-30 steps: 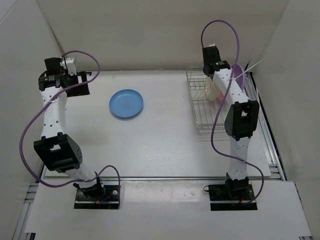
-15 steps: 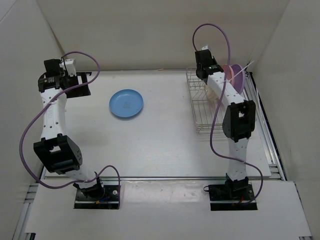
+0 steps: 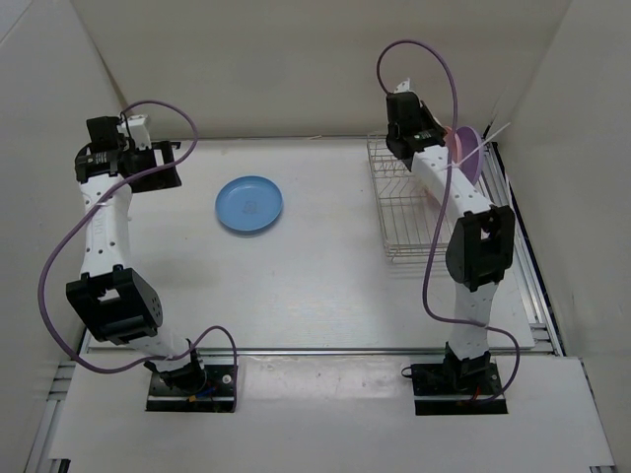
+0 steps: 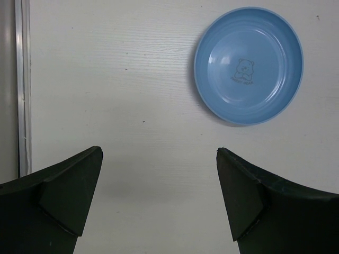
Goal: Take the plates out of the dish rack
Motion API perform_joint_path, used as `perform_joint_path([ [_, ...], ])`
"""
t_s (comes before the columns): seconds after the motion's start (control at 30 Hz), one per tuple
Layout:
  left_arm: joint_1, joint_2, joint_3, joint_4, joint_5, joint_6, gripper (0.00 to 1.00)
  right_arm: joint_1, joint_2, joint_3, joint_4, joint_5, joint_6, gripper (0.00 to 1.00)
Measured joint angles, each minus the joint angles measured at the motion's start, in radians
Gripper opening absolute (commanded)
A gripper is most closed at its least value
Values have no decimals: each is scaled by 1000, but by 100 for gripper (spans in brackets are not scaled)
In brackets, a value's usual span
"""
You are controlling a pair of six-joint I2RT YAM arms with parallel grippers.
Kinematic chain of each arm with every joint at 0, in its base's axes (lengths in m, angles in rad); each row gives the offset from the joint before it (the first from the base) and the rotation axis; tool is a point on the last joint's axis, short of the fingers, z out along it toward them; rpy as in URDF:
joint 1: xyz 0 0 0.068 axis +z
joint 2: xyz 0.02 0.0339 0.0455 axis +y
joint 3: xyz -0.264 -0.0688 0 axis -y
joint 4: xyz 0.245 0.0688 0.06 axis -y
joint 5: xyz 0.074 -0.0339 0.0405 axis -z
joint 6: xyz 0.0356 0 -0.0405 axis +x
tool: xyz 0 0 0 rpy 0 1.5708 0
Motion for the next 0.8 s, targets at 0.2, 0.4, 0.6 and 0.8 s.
perform_joint_path([
  [0.2, -3, 0, 12, 2, 9, -2, 100, 0, -54, 11, 3, 58, -46, 0],
  [0.4, -8, 3, 50, 5, 20, -9, 100, 0, -79, 86, -51, 84, -27, 0],
  [0.6, -17, 23, 100, 21, 122, -57, 100, 26, -163, 139, -194, 39, 68, 0],
  [0.8, -87, 61, 167, 49, 320, -79, 100, 81, -263, 280, -393, -184, 195, 0],
])
